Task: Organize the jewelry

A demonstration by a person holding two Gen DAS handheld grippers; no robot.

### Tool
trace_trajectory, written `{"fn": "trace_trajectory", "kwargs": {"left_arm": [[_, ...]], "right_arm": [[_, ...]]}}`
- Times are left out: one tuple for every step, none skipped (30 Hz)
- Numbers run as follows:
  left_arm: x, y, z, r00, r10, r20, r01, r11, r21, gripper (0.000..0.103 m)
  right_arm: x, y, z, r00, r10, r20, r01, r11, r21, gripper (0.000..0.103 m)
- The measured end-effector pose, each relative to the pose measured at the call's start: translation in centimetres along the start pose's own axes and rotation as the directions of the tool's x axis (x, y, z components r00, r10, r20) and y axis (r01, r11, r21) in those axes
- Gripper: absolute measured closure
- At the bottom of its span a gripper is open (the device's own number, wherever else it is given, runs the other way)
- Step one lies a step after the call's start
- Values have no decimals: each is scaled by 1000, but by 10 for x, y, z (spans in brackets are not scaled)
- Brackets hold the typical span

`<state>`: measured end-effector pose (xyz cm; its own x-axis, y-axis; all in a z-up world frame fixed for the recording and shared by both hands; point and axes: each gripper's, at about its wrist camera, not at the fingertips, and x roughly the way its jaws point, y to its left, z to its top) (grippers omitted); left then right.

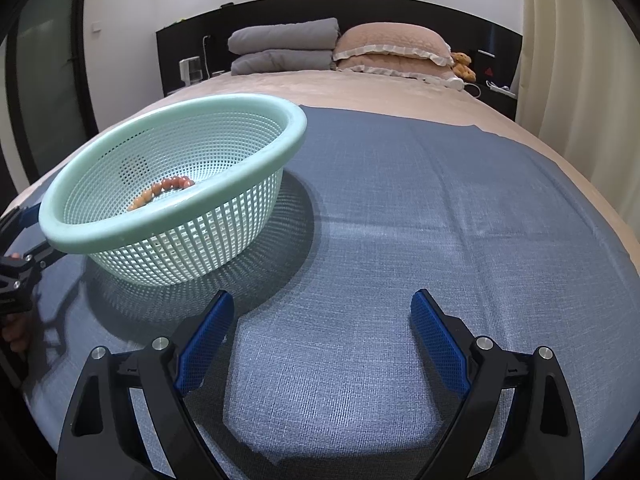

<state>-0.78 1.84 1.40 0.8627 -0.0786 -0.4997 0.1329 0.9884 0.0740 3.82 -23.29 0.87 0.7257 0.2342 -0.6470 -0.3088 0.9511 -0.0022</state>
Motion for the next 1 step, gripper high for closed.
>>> {"fn": "trace_trajectory", "kwargs": {"left_arm": [[0,0,0,1000,0,0,0,1000,1,6]], "right_arm": [[0,0,0,1000,0,0,0,1000,0,17]]}}
